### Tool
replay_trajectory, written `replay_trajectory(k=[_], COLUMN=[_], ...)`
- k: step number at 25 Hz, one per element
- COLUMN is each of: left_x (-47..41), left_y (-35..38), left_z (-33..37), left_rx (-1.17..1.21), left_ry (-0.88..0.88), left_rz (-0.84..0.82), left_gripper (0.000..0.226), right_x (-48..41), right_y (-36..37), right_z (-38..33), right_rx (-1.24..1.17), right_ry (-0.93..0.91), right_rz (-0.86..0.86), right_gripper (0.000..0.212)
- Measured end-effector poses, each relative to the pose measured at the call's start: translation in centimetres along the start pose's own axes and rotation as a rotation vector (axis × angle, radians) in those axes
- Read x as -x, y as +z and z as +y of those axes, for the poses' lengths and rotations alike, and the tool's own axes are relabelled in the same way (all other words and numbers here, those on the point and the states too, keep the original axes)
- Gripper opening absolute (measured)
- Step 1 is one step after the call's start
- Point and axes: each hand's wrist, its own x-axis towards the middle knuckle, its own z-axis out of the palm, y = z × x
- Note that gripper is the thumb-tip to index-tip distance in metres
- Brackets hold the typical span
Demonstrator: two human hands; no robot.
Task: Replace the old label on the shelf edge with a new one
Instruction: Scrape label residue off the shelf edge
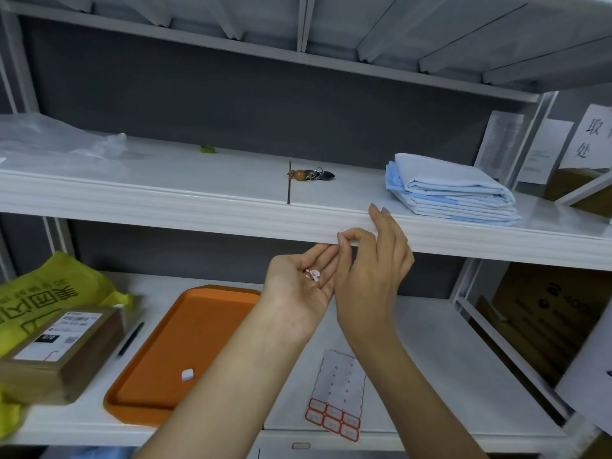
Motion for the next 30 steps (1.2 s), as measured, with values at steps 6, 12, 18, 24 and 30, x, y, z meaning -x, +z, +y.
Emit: replay_trajectory(k=[6, 12, 18, 24, 30], left_x=[0.2, 0.0, -0.1, -0.2, 0.1], left_y=[0.0, -0.1, -0.2, -0.3, -0.2], left_z=[0.1, 0.2, 0.3, 0.2, 0.2], left_rx=[0.007, 0.028, 0.015, 0.008, 0.012], left_ry=[-0.002, -0.016, -0.024, -0.017, -0.024], left_rz=[-0.005, -0.005, -0.012, -0.009, 0.0], left_gripper=[0.035, 0.036, 0.036, 0.036, 0.037], right_x=[-0.2, -0.5, -0.9, -0.9, -1.1], right_y=[0.1, -0.6, -0.4, -0.6, -1.1], right_z=[0.0, 0.8, 0.8, 0.9, 1.1], right_rx=[0.003, -0.122, -0.242, -0.203, -0.21], right_ry=[0.006, 0.042, 0.114, 0.03, 0.024], right_rz=[0.0, -0.035, -0.04, -0.038, -0.075], right_gripper=[0.006, 0.013, 0.011, 0.014, 0.012])
